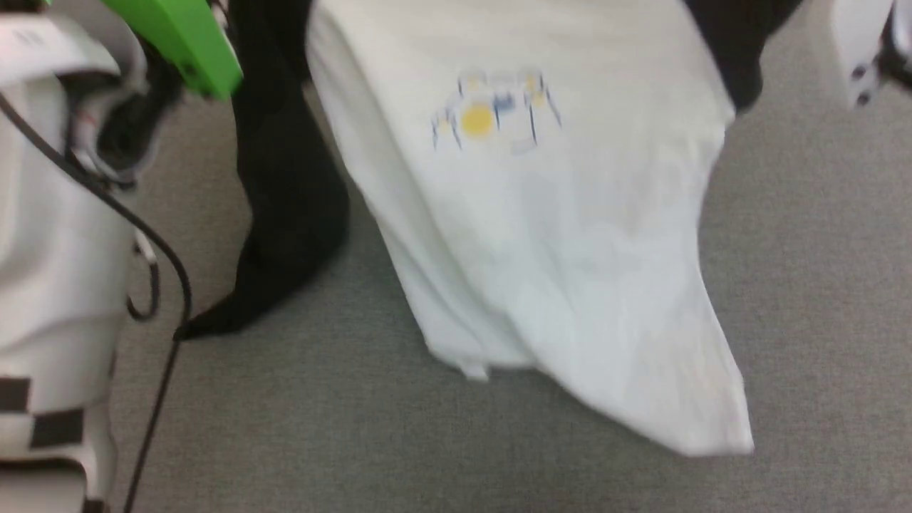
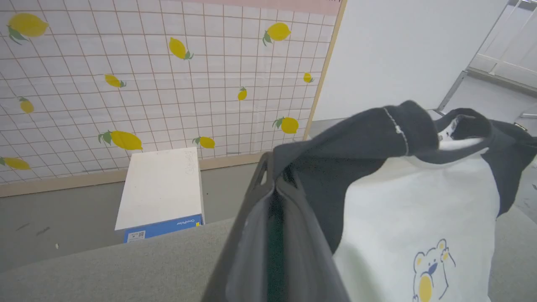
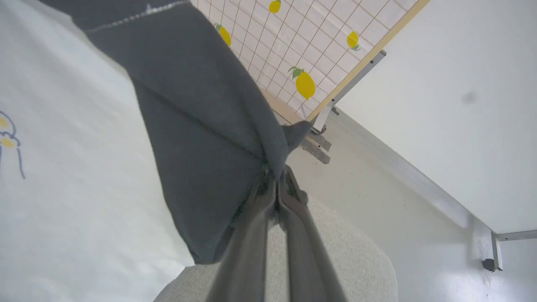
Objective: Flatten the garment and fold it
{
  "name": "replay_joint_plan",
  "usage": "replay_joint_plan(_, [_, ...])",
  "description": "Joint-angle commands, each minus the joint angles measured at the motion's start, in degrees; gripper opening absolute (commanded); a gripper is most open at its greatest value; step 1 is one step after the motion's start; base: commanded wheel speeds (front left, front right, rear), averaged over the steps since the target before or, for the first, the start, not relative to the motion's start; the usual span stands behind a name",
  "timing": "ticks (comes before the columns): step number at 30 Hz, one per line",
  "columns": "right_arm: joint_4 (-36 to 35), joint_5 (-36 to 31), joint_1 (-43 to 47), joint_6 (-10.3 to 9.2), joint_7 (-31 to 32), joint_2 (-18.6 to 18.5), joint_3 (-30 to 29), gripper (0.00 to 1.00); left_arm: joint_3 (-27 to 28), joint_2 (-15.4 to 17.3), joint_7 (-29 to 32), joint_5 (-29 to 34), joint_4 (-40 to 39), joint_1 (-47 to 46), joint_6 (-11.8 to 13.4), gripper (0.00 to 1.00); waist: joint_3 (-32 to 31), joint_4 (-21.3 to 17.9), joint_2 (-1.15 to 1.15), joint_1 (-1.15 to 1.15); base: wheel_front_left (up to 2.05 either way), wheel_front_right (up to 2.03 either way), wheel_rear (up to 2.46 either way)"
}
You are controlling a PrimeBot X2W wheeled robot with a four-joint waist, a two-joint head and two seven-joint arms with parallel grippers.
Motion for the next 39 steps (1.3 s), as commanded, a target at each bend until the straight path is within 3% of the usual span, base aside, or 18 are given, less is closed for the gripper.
replay_joint_plan(1, [0.41,-1.17,-2.56,-0.1,-0.87,0.66,-0.83,0.0,1.0,0.22,-1.16,0.66,0.43,-3.31,0.89,0.0,3.63,-1.95,0.0,0.0,0.0,0.0,0.0])
replay_joint_plan(8, [4.29,-8.86,-9.97,-0.1,-9.01,4.92,-7.18,0.0,4.66,-0.09,-11.83,6.31,4.5,-15.44,6.0,0.0,7.77,-3.68,0.0,0.0,0.0,0.0,0.0])
replay_joint_plan(10, [5.07,-10.6,-9.22,-0.1,-12.0,6.31,-8.37,0.0,4.76,-0.57,-14.88,7.06,5.88,-16.06,6.11,0.0,7.77,-3.82,0.0,0.0,0.0,0.0,0.0])
replay_joint_plan(13, [5.45,-10.77,-5.04,-0.1,-15.09,7.71,-8.39,0.0,3.14,-1.3,-16.52,6.87,7.42,-12.96,4.02,0.0,6.61,-3.59,0.0,0.0,0.0,0.0,0.0])
replay_joint_plan(20, [2.55,-6.09,13.07,-0.1,-19.08,6.99,-6.83,0.0,-1.17,-1.14,-17.29,6.03,6.7,6.63,1.41,0.0,0.99,-2.21,0.0,0.0,0.0,0.0,0.0])
replay_joint_plan(25, [-1.11,-3.19,27.45,-0.1,-19.9,5.98,-7.41,0.0,-3.09,-1.5,-16.28,3.41,3.78,23.39,1.5,0.0,-3.13,-1.24,0.0,0.0,0.0,0.0,0.0])
replay_joint_plan(31, [-6.12,-2.11,45.84,-0.1,-17.44,6.27,-12.9,0.0,-3.33,-2.24,-15.07,-1.24,-1.15,41.37,3.14,0.0,-7.45,-0.14,0.0,0.0,0.0,0.0,0.0])
replay_joint_plan(36, [-9.75,-5.24,57.55,-0.1,-15.27,9.49,-19.02,0.0,-4.17,-2.62,-15.15,-2.53,-4.19,51.08,4.51,0.0,-9.59,-0.08,0.0,0.0,0.0,0.0,0.0])
replay_joint_plan(39, [-11.27,-6.61,63.45,-0.1,-14.71,13.78,-22.79,0.0,-4.87,-3.6,-15.91,-3.1,-4.98,55.02,4.99,0.0,-10.72,-0.07,0.0,0.0,0.0,0.0,0.0])
